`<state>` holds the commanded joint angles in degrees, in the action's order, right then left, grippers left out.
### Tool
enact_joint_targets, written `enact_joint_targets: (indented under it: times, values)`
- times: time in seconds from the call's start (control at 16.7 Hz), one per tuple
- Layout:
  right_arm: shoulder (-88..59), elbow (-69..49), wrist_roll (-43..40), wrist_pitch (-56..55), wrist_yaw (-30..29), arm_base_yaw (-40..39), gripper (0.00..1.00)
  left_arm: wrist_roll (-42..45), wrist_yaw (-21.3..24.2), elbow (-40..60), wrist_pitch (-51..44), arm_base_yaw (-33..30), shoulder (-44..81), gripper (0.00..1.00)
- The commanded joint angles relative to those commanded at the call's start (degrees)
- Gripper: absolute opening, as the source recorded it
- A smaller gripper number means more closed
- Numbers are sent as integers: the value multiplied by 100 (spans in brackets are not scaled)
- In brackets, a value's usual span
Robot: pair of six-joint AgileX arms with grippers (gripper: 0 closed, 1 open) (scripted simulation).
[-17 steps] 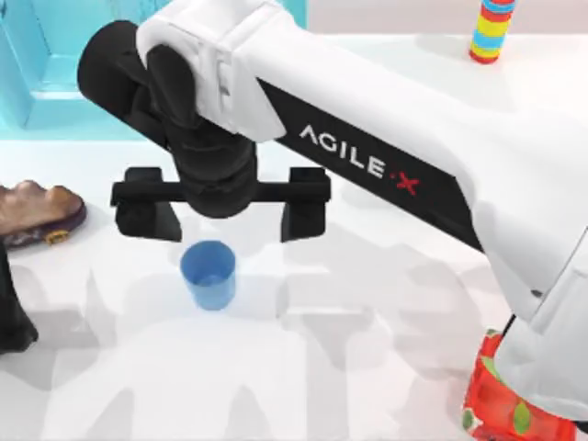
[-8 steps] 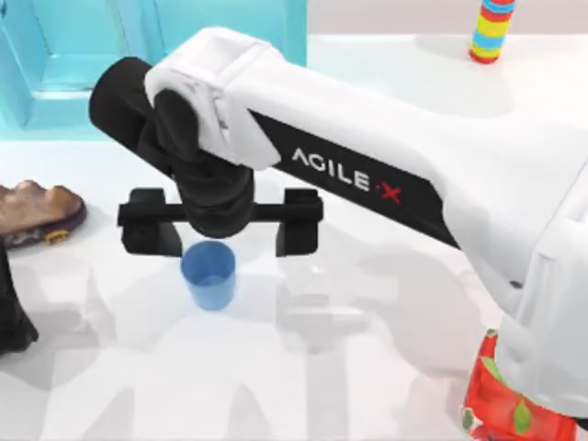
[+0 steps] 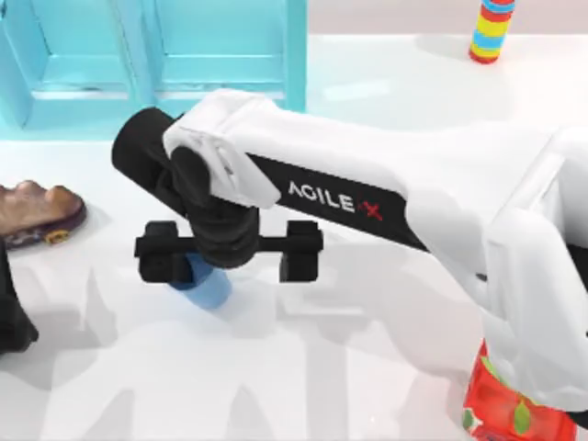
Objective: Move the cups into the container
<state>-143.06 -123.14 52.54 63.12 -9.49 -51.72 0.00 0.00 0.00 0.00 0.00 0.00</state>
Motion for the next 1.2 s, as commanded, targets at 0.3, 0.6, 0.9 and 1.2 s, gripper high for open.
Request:
enact_joint_targets:
  times: [0.3,0.6,0.9,1.2]
  values:
    - [0,0,0,0,0,0,70,0,0,0,0,0,0,100]
    - [0,0,0,0,0,0,32,0,0,0,0,0,0,100]
    - [0,0,0,0,0,0,0,0,0,0,0,0,0,100]
    - [0,0,0,0,0,0,0,0,0,0,0,0,0,100]
